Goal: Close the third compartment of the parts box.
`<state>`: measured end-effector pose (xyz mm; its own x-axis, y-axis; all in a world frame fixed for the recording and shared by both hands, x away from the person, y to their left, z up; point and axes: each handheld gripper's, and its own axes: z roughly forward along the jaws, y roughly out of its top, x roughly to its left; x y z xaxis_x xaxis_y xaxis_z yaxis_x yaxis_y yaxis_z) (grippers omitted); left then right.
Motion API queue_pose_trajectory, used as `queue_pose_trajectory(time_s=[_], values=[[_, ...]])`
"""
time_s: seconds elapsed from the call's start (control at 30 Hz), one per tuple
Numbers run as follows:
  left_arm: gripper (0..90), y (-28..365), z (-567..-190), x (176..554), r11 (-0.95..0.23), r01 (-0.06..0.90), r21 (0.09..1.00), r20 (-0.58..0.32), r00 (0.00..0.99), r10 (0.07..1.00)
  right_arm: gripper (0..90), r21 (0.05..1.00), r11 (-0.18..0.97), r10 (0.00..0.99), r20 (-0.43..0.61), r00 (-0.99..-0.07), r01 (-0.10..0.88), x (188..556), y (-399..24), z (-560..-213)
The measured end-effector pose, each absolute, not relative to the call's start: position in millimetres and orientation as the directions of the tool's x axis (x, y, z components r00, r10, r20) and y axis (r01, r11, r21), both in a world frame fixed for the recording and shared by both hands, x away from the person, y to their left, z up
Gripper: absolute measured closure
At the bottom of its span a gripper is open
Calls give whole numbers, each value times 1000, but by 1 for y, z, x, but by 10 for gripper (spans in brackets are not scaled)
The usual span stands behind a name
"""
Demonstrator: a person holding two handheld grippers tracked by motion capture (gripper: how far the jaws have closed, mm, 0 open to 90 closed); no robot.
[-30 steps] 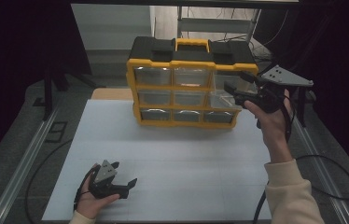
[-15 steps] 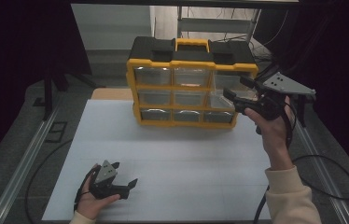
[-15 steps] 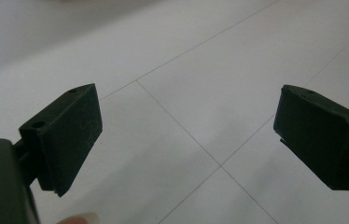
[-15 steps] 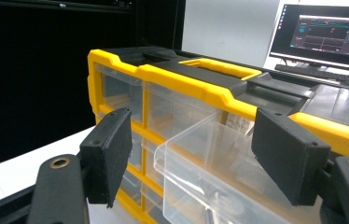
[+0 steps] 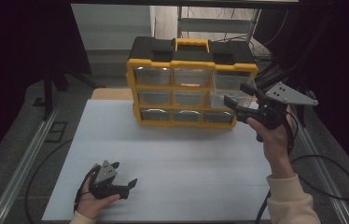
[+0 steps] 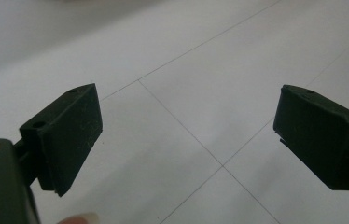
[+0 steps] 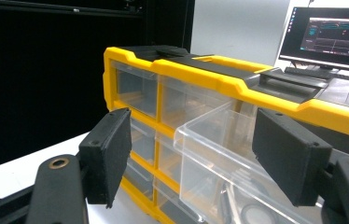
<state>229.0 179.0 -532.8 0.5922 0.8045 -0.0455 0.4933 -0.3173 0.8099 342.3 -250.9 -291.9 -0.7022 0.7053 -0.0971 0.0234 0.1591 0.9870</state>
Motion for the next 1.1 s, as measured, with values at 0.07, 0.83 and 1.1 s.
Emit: queue_pose_trajectory(time_s=[0.07, 0.83, 1.1], values=[[85, 178, -533, 229, -320, 493, 809, -44, 594, 804, 289, 987, 160, 702, -99, -705, 21, 339, -251, -294], [86, 179, -535, 227, -323, 493, 808, -40, 593, 804, 487, 984, 175, 689, -105, -717, 24, 329, -265, -324], [86, 181, -535, 227, -318, 495, 808, -44, 589, 807, 804, 979, 198, 679, -100, -727, 50, 335, -269, -333]])
